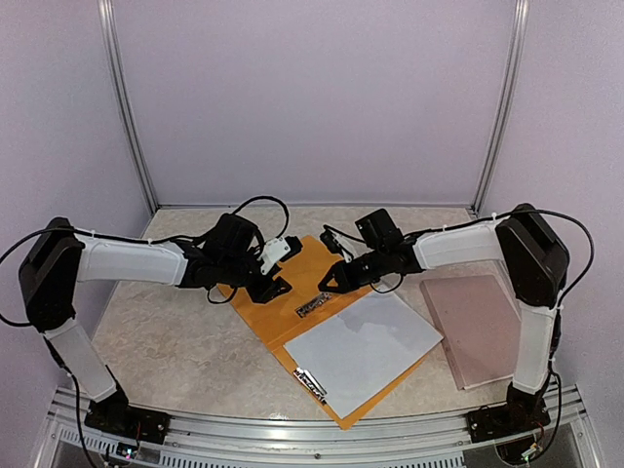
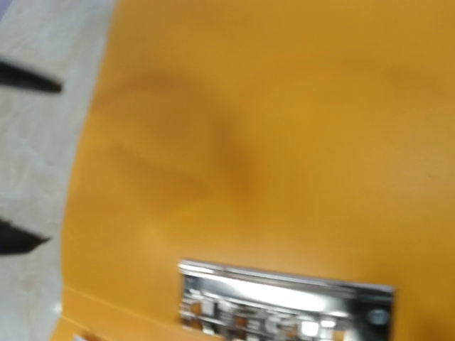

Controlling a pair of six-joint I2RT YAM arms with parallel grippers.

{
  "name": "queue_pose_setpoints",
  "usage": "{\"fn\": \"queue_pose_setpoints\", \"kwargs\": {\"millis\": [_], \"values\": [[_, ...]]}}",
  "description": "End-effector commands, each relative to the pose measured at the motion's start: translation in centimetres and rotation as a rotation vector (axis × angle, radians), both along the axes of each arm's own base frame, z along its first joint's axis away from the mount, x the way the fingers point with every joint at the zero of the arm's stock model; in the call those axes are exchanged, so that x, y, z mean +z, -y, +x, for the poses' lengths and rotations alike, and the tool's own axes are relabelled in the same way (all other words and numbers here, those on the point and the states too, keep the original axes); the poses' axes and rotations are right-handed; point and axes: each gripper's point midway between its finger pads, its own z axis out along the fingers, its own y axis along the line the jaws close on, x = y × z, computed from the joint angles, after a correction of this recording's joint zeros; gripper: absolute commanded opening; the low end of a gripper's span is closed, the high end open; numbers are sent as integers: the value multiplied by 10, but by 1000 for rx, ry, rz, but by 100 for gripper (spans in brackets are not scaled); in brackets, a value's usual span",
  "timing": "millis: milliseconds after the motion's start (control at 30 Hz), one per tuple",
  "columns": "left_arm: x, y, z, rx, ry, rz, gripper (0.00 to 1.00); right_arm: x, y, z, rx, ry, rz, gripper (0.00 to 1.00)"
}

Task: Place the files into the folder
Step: Open the spring clip on the folder at the center of the board.

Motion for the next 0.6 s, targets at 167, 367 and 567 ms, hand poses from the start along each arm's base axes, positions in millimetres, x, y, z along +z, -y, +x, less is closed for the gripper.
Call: {"fn": "queue_pose_setpoints", "kwargs": {"millis": [167,367,567], "values": [[6,-56,-8,291,-17,20,59,39,-40,-36,60,41,21,12],[16,-74,-11,367,-6,31,62,34,-64,-70,116,29,8,19],[30,-85,-10,450,33,20,65,19,-68,-85,133,14,-28,25]]}}
